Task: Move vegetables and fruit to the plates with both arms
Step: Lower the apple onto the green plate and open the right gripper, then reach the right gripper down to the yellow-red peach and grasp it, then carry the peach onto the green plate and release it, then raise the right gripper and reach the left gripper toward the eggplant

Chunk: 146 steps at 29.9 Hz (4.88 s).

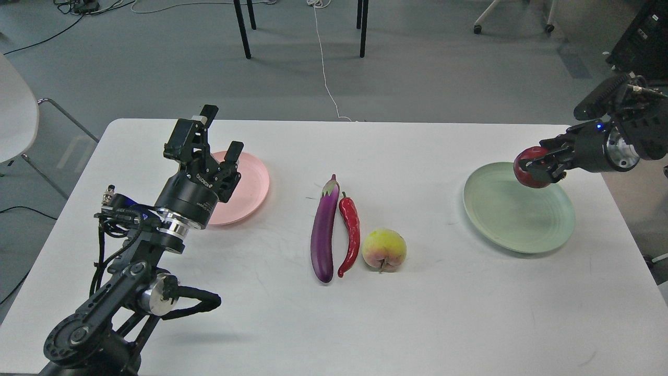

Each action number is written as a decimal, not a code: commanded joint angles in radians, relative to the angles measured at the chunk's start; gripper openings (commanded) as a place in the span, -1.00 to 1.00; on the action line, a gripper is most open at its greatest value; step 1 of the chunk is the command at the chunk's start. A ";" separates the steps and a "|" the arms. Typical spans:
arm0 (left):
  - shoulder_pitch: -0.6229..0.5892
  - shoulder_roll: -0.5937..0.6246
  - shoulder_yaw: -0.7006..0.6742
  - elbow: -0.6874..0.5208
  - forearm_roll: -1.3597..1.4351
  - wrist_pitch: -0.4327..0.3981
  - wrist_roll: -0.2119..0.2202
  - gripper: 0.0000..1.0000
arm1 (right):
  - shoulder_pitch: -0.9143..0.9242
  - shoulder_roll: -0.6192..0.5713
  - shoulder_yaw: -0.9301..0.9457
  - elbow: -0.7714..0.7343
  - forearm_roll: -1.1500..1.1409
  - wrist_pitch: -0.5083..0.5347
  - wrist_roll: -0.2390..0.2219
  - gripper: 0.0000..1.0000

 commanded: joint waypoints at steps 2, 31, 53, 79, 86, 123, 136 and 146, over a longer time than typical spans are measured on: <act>0.001 0.001 0.000 -0.007 0.000 0.000 0.000 0.98 | -0.068 0.005 0.004 -0.074 0.002 -0.030 0.000 -0.06; 0.001 0.004 0.000 -0.008 0.001 0.000 0.000 0.98 | -0.063 0.010 0.224 0.116 0.067 -0.075 0.000 0.94; 0.013 0.026 0.000 -0.042 0.006 0.002 0.002 0.98 | 0.177 0.490 -0.077 0.271 0.212 0.103 0.000 0.94; 0.013 0.043 -0.006 -0.042 0.006 0.002 0.002 0.98 | 0.099 0.613 -0.149 0.185 0.210 0.102 0.000 0.13; 0.011 0.052 -0.008 -0.044 0.006 0.002 0.002 0.98 | 0.152 0.544 -0.128 0.189 0.213 0.063 0.000 -0.02; 0.011 0.057 -0.001 -0.064 0.005 0.000 0.003 0.98 | -0.098 0.093 -0.077 0.023 0.040 -0.056 0.000 0.87; 0.010 0.060 -0.001 -0.064 0.005 0.000 0.006 0.98 | -0.036 -0.032 0.148 0.084 0.064 -0.065 0.000 0.96; 0.004 0.067 0.003 -0.070 0.015 -0.002 0.003 0.98 | -0.252 -0.039 0.619 0.077 0.668 -0.053 0.000 0.96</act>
